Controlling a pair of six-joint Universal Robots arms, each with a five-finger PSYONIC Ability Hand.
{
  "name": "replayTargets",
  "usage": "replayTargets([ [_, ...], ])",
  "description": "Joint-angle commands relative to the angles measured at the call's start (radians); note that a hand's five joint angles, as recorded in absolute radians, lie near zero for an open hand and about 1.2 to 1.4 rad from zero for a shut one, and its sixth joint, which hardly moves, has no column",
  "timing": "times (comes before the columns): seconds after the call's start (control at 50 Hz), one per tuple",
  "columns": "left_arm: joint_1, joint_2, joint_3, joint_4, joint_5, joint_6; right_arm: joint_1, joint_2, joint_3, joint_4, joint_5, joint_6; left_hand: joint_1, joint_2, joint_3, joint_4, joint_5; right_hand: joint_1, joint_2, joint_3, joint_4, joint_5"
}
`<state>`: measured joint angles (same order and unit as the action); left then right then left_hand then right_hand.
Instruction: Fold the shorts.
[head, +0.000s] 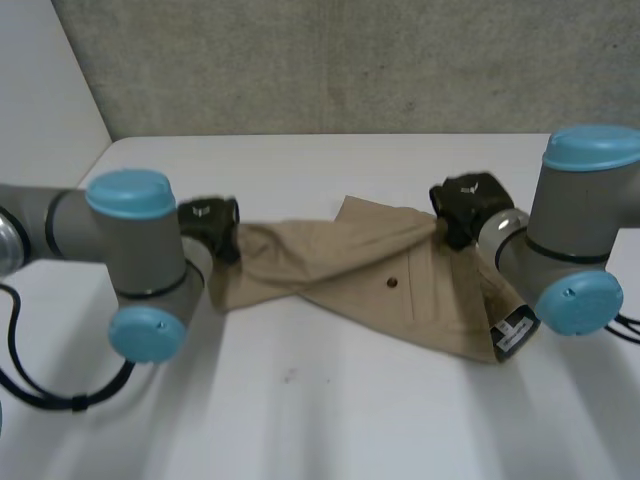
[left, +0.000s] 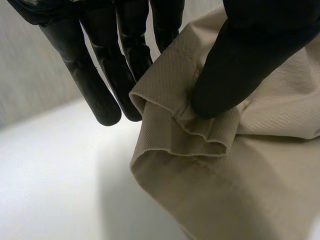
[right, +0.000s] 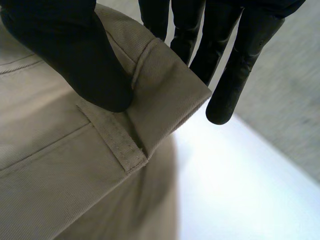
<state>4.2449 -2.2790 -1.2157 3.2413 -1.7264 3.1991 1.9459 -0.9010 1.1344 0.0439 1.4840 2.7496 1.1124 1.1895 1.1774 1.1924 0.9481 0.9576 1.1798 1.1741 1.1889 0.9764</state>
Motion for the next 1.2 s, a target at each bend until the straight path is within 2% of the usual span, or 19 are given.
replayTargets([
  [0.02,0.035,0.019,0.237,0.121,0.065,0.183,0.004,-0.024,-0.163,-0.217,0.094,-0.119,0.284,0.207,0.219,0.204,0.274,0.439,0.216,0.222,0.207,0.245],
  [0.1,0.041,0.094,0.36,0.296,0.079,0.225,0.008,-0.125,-0.22,-0.462,0.127,-0.162,0.284,0.207,0.219,0.204,0.274,0.439,0.216,0.222,0.207,0.245],
  [0.12,0.044,0.142,0.369,0.38,0.079,0.223,0.01,-0.168,-0.226,-0.546,0.131,-0.163,0.284,0.207,0.219,0.204,0.274,0.439,0.216,0.222,0.207,0.245],
  [0.16,0.047,0.189,0.361,0.466,0.079,0.223,0.01,-0.203,-0.225,-0.608,0.133,-0.163,0.284,0.207,0.219,0.204,0.274,0.439,0.216,0.222,0.207,0.245],
  [0.2,0.052,0.238,0.34,0.541,0.074,0.22,0.013,-0.24,-0.22,-0.627,0.131,-0.162,0.284,0.207,0.219,0.204,0.274,0.439,0.216,0.222,0.207,0.245],
  [0.3,0.043,0.294,0.171,0.58,0.082,0.217,0.033,-0.265,-0.154,-0.579,0.127,-0.159,0.284,0.207,0.219,0.204,0.274,0.439,0.216,0.222,0.207,0.245],
  [0.46,0.053,0.3,-0.172,0.58,0.085,0.219,0.087,-0.259,0.065,-0.457,0.096,-0.159,0.284,0.207,0.219,0.204,0.274,0.439,0.216,0.222,0.207,0.245],
  [0.5,0.055,0.299,-0.238,0.58,0.085,0.22,0.088,-0.208,0.129,-0.426,0.093,-0.159,0.284,0.207,0.219,0.204,0.274,0.439,0.216,0.222,0.207,0.245],
  [0.6,0.05,0.176,-0.393,0.569,0.088,0.231,0.096,-0.096,0.228,-0.384,0.096,-0.157,0.276,0.198,0.211,0.196,0.265,0.439,0.216,0.222,0.207,0.245],
  [0.66,0.04,0.139,-0.451,0.549,0.087,0.234,0.096,-0.055,0.267,-0.359,0.099,-0.153,0.036,-0.042,-0.029,-0.044,0.025,0.439,0.216,0.222,0.207,0.245],
  [0.74,0.04,0.148,-0.521,0.483,0.09,0.237,0.088,-0.055,0.311,-0.312,0.099,-0.13,-0.123,-0.2,-0.188,-0.203,-0.133,0.439,0.216,0.222,0.207,0.245],
  [0.94,0.05,0.257,-0.551,0.298,0.091,0.259,0.081,-0.189,0.404,-0.239,0.091,0.005,-0.411,-0.489,-0.476,-0.491,-0.422,0.439,0.216,0.222,0.207,0.245],
  [1.08,0.076,0.269,-0.559,0.271,0.096,0.252,0.03,-0.206,0.455,-0.239,0.056,0.045,-0.397,-0.474,-0.462,-0.477,-0.407,0.439,0.216,0.222,0.207,0.245],
  [1.2,0.102,0.274,-0.576,0.23,0.159,0.245,0.013,-0.203,0.461,-0.239,0.038,0.053,-0.379,-0.456,-0.444,-0.459,-0.389,0.439,0.216,0.222,0.207,0.245],
])
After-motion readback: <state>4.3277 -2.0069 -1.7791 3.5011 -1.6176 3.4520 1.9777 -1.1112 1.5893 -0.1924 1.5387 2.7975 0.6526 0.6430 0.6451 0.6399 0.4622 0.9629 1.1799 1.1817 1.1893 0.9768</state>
